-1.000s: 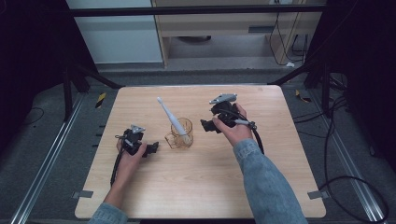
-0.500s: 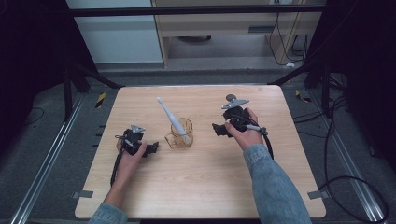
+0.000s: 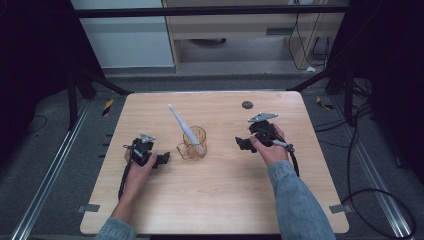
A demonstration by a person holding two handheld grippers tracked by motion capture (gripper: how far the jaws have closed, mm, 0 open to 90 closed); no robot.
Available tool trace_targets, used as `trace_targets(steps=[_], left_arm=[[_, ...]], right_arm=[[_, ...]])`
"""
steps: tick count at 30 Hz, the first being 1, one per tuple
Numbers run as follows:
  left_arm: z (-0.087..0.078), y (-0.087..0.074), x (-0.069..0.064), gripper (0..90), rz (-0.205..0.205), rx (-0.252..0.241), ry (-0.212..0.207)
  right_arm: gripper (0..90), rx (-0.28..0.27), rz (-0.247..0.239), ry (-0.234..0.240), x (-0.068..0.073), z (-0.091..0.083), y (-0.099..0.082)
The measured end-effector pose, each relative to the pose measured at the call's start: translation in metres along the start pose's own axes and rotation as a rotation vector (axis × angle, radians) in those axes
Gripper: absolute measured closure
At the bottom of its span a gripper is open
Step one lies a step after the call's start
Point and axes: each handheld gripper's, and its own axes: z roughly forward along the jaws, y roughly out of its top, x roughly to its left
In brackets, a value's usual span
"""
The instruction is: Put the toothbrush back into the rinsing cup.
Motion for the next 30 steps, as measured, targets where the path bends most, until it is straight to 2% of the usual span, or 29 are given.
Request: trace_targets(steps=[6, 16, 30], left_arm=[[0.000, 0.000, 0.000, 0.0, 0.000, 0.000, 0.000], [0.000, 0.000, 0.000, 0.0, 0.000, 0.000, 0.000], [0.000, 0.000, 0.000, 0.0, 0.000, 0.000, 0.000]], right_arm=[[11.3, 0.032, 0.020, -0.025, -0.008, 0.004, -0.019], [12.4, 0.075, 0.037, -0.060, -0.022, 0.012, -0.039], [12.1, 0.070, 0.076, -0.099, -0.036, 0.015, -0.059]])
